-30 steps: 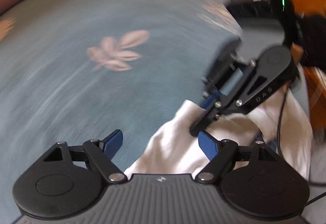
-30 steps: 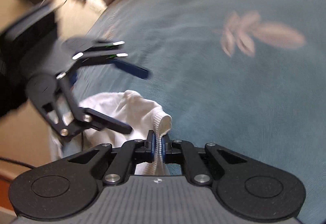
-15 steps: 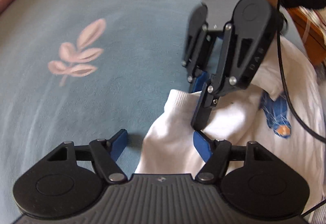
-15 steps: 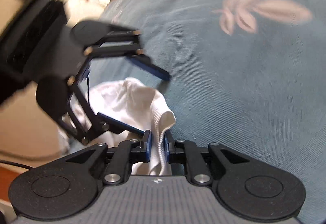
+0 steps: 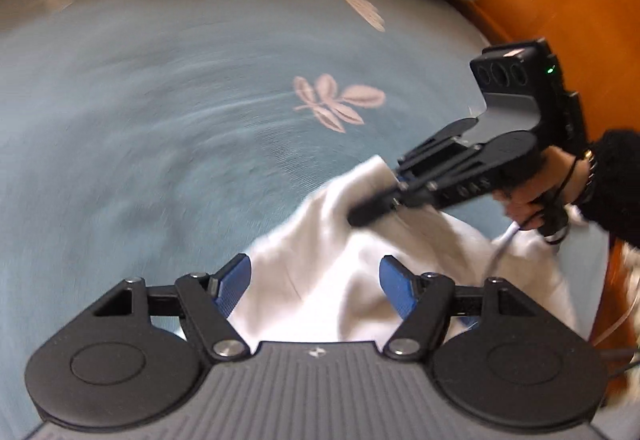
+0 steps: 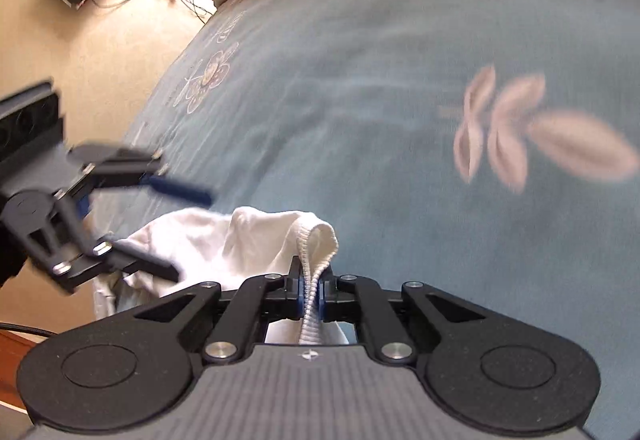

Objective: Fold clothes
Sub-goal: 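Grasp the white shirt's collar rib with the right gripper and pull it open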

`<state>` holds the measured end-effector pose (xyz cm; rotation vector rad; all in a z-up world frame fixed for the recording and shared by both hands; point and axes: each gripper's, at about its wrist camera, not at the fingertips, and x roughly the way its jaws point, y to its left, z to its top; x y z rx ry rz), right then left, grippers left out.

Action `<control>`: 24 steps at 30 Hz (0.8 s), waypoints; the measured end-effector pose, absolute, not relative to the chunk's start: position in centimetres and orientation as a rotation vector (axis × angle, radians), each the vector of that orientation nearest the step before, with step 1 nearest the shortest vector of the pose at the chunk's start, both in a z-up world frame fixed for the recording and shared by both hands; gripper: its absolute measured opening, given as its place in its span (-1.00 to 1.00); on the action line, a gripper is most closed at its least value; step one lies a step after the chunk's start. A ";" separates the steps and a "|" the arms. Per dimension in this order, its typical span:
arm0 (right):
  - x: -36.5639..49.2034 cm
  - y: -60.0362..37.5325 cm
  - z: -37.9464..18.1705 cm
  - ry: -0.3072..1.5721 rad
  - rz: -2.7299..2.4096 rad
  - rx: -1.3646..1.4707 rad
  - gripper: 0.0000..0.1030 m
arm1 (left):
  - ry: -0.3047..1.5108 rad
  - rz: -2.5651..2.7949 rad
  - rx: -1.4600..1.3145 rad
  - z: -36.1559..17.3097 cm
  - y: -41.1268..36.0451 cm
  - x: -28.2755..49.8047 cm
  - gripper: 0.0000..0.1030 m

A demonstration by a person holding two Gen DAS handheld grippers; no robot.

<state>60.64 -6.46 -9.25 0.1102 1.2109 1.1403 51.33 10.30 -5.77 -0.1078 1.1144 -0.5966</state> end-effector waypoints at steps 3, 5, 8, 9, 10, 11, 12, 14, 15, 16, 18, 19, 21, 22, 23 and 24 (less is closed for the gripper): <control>62.1 -5.1 -8.4 1.180 1.156 0.019 -0.84 | 1.092 -0.563 -0.179 -5.4 11.1 50.5 0.36; 63.1 -3.9 -8.0 1.160 1.165 -0.019 -0.84 | 1.083 -0.546 -0.205 -5.4 11.4 50.1 0.36; 64.5 -2.3 -7.3 1.129 1.170 -0.074 -0.84 | 1.074 -0.534 -0.208 -5.1 11.8 49.5 0.36; 64.9 -1.7 -7.3 1.122 1.171 -0.090 -0.84 | 1.070 -0.531 -0.211 -5.3 11.6 49.4 0.36; 65.1 -1.2 -7.6 1.127 1.169 -0.111 -0.83 | 1.067 -0.527 -0.214 -5.4 11.5 49.4 0.36; 65.3 -0.8 -7.9 1.132 1.166 -0.133 -0.83 | 1.063 -0.522 -0.216 -5.4 11.5 49.3 0.36; 65.3 -0.6 -8.4 1.140 1.160 -0.148 -0.82 | 1.061 -0.519 -0.215 -5.4 11.4 49.3 0.36; 65.3 -0.5 -9.1 1.143 1.150 -0.143 -0.82 | 1.061 -0.519 -0.202 -5.2 11.5 48.8 0.38; 65.3 -0.9 -8.9 1.143 1.137 -0.123 -0.77 | 1.061 -0.519 -0.195 -5.1 11.5 48.5 0.38; 65.3 -1.2 -8.8 1.143 1.123 -0.103 -0.62 | 1.059 -0.518 -0.184 -5.0 11.6 48.3 0.39; 64.9 -2.0 -7.7 1.091 1.075 -0.123 -0.36 | 1.060 -0.508 -0.174 -4.9 11.7 47.9 0.39; 64.6 -2.5 -7.1 1.066 1.065 -0.127 -0.29 | 1.061 -0.499 -0.173 -4.9 11.6 47.8 0.39; 63.8 -3.8 -5.8 1.014 1.039 -0.144 -0.19 | 1.065 -0.480 -0.174 -5.1 11.5 47.6 0.39; 63.3 -4.5 -5.1 0.989 1.025 -0.157 -0.15 | 1.068 -0.474 -0.175 -5.2 11.4 47.5 0.39; 62.7 -5.4 -4.4 0.974 1.015 -0.171 -0.15 | 1.070 -0.469 -0.176 -5.2 11.2 47.3 0.39; 62.1 -6.3 -3.7 0.958 1.005 -0.185 -0.15 | 1.072 -0.464 -0.174 -5.2 11.0 47.1 0.39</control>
